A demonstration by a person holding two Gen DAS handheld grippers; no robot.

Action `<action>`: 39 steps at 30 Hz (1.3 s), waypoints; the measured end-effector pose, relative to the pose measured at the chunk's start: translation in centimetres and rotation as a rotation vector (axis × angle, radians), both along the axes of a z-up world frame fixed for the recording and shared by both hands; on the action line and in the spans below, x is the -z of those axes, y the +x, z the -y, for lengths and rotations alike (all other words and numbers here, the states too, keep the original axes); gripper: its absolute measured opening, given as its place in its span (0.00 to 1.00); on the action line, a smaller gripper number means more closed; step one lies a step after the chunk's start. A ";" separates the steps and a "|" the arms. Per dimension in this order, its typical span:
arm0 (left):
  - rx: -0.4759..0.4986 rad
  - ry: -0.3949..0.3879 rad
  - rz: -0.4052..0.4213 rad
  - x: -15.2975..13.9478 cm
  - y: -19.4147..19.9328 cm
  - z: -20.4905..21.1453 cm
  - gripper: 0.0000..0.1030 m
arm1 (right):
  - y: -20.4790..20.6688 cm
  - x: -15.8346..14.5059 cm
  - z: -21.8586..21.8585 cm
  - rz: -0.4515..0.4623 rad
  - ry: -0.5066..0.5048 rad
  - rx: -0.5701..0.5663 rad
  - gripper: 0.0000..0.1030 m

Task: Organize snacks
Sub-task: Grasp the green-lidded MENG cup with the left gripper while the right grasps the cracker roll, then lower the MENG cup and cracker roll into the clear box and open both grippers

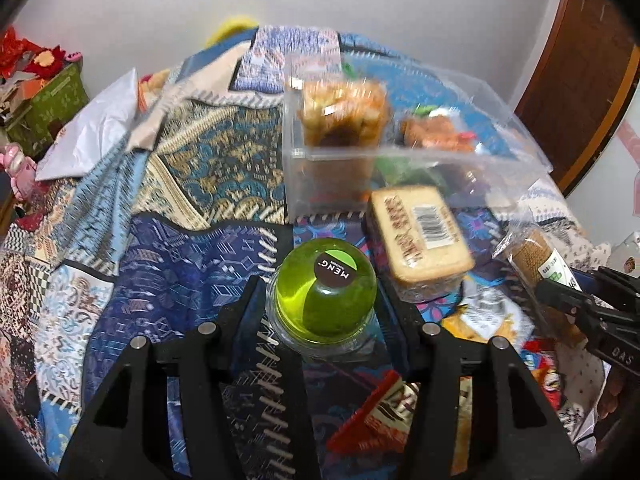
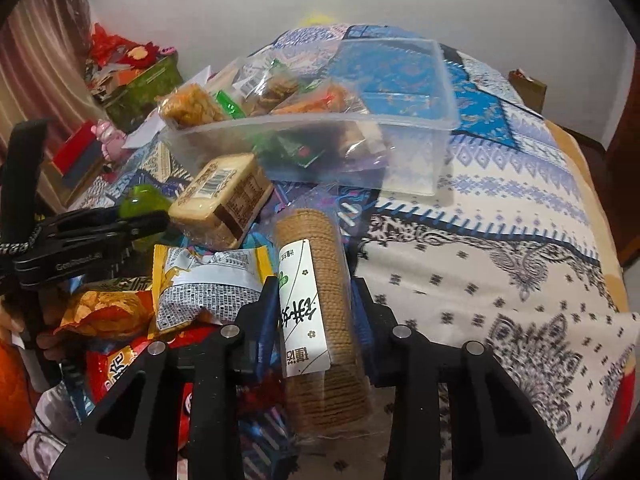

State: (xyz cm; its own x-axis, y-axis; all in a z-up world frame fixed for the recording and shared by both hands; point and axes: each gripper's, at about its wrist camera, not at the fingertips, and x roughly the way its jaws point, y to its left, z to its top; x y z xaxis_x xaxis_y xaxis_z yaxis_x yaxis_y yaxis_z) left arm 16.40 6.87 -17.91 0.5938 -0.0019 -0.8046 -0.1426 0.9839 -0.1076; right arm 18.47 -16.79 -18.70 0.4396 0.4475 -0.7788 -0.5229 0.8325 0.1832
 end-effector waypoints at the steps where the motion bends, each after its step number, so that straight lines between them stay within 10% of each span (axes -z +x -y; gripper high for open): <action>1: 0.001 0.003 0.015 -0.6 -0.3 0.1 0.53 | 0.0 -0.3 0.2 0.005 0.005 0.004 0.31; 19: 0.077 0.007 0.229 -9.1 1.7 3.3 0.53 | 2.0 -7.9 1.1 0.187 0.167 0.105 0.31; 39: 0.079 0.027 0.165 -7.2 10.4 5.1 0.53 | 9.6 -7.0 -0.9 0.168 0.165 0.170 0.31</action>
State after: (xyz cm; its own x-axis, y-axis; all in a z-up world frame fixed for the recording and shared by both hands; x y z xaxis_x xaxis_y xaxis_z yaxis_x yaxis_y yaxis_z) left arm 26.81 1.80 -10.72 0.7167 -0.0334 -0.6966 -0.0472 0.9942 -0.0963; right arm 28.06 -15.85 -11.65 0.6358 0.4705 -0.6119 -0.4124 0.8772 0.2460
